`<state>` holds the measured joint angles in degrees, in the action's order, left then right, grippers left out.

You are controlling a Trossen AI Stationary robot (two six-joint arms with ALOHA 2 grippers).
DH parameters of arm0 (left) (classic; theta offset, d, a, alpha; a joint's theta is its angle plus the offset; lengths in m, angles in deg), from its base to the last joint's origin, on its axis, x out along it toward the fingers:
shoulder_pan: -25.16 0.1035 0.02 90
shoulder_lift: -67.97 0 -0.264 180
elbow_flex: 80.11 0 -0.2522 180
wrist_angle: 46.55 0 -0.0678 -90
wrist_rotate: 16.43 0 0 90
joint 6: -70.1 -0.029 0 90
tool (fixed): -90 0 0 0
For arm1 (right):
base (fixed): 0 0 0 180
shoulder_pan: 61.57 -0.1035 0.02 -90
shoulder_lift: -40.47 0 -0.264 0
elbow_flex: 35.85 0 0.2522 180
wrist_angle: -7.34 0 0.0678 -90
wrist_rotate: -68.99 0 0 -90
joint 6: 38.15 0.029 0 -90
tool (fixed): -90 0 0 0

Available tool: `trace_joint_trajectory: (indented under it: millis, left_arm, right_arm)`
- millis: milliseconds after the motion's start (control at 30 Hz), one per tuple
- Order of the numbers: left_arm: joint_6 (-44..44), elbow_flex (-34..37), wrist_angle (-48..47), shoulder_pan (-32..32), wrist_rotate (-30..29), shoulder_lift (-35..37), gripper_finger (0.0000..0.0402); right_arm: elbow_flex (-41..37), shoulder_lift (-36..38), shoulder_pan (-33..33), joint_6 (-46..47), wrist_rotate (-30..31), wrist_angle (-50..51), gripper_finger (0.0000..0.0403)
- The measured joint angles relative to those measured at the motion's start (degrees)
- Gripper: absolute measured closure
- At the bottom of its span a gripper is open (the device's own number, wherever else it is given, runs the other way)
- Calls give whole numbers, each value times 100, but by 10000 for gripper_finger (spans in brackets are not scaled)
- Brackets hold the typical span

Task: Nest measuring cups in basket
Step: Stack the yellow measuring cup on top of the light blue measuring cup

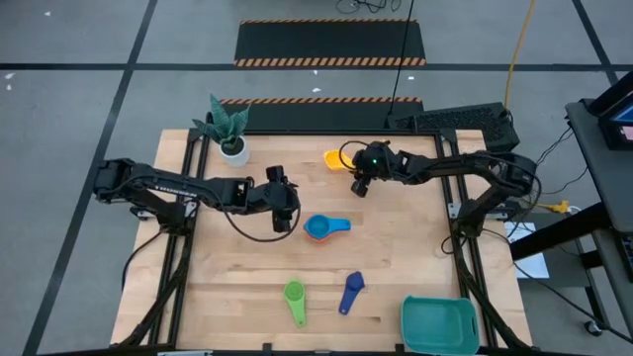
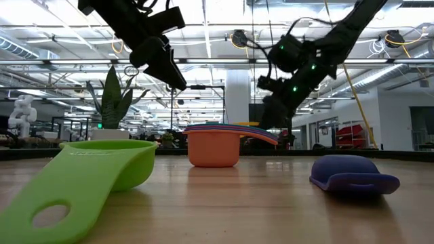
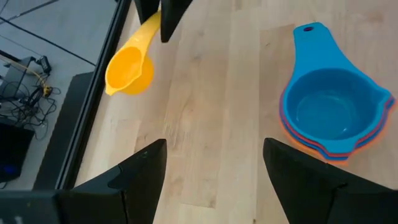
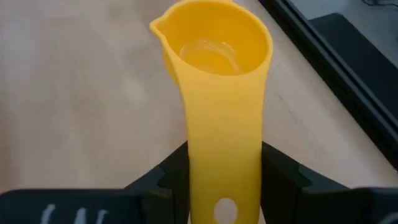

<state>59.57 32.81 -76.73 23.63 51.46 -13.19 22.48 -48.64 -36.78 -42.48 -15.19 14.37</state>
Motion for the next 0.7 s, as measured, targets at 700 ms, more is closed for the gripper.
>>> trace_joint_trajectory:
  millis: [700]
  left_arm:
    - [788,-7,-949,-309,-90,1233,131]
  right_arm:
    - [3,995,-2543,684,129,591,279]
